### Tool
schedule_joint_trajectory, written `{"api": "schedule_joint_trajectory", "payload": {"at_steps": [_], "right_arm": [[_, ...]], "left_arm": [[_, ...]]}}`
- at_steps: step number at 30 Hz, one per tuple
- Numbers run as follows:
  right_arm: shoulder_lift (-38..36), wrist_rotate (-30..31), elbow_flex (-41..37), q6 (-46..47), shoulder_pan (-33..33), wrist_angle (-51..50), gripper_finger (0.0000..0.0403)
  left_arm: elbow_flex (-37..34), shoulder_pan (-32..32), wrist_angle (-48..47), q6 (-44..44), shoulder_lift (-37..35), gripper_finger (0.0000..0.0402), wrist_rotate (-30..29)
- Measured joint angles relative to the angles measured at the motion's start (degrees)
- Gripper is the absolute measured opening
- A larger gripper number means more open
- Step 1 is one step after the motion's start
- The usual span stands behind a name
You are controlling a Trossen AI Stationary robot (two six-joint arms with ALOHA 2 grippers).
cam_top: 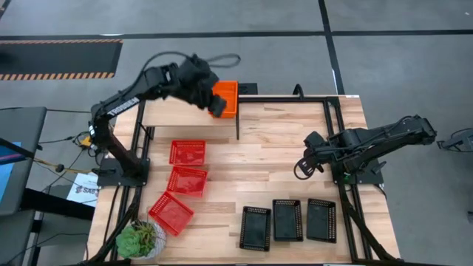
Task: Stack baskets on shelf by color
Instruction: Put the top red bin on the shelf
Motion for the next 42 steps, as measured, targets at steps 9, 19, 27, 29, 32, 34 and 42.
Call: {"api": "schedule_joint_trajectory", "payload": {"at_steps": [9,19,27,29,32,34,42], "right_arm": [[0.0,-1.4,0.0,-2.1,0.0,0.8,0.0113],[0.0,-1.4,0.0,-2.2,0.0,7.3,0.0113],[0.0,-1.4,0.0,-2.3,0.0,13.9,0.0113],[0.0,-1.4,0.0,-2.3,0.0,15.4,0.0113],[0.0,-1.4,0.0,-2.2,0.0,17.3,0.0113],[0.0,-1.4,0.0,-2.2,0.0,18.2,0.0113],[0.0,-1.4,0.0,-2.2,0.0,19.8,0.0113]], "left_arm": [[0.0,-10.1,0.5,-5.6,0.0,0.0041,-9.5],[0.0,-9.7,6.2,-9.0,-0.3,0.0041,-11.6],[0.0,-9.7,6.2,-7.5,-0.3,0.0041,-11.6],[0.0,-9.7,6.2,-7.5,-0.3,0.0041,-11.6],[0.0,-9.7,5.7,-7.4,-0.3,0.0041,-11.6],[0.0,-9.7,5.5,-7.4,-0.3,0.0041,-11.6],[0.0,-9.7,5.5,-6.7,-0.3,0.0041,-10.4]]}}
